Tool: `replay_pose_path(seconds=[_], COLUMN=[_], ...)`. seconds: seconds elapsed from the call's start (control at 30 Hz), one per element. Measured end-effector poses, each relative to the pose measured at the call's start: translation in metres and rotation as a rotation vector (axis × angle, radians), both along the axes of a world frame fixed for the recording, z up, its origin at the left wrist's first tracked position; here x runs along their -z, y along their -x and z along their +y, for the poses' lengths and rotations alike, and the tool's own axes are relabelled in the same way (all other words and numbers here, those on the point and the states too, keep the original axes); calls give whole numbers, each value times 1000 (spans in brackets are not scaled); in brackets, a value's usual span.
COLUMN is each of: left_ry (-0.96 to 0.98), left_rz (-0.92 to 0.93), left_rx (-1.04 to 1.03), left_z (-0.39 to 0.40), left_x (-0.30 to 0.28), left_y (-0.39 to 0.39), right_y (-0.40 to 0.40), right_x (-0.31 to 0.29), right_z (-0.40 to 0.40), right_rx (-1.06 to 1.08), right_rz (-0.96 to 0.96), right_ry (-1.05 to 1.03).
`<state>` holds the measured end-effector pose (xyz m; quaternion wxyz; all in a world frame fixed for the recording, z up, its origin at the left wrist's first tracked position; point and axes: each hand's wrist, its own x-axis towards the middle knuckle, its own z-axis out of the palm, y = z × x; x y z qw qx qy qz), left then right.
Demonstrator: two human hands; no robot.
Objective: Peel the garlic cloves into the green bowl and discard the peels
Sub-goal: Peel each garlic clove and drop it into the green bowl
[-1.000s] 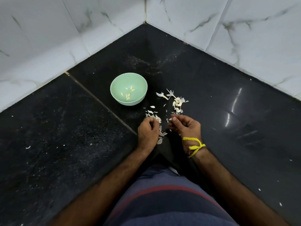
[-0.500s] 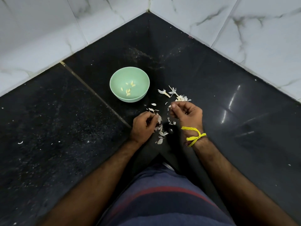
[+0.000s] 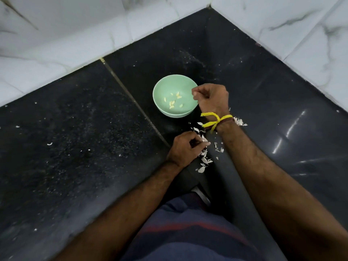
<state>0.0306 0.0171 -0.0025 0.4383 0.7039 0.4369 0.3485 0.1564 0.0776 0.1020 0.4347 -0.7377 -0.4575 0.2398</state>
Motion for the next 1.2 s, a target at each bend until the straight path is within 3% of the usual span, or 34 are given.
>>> replay_pose_path(seconds=[0.2,0.47,0.63,1.0,1.2], left_ry=[-98,-137,-236,-401,-381], left_rz=[33,28,28,291,315], left_rx=[57,73,-40,62,88], left_z=[0,-3,-13,-6,-6], left_x=[-3,-9,-20,-1,-3], left_y=[3,5,-10,-21,-20], right_y=[-30,-56,-76,-81,-76], right_x=[4,41,49,43,40], right_z=[-49,-136,-161,-143,-125], right_rx=[206,495,652,431,112], right_rz=[207,313,255,-46,-303], right_ry=[-147,-74,3,196,417])
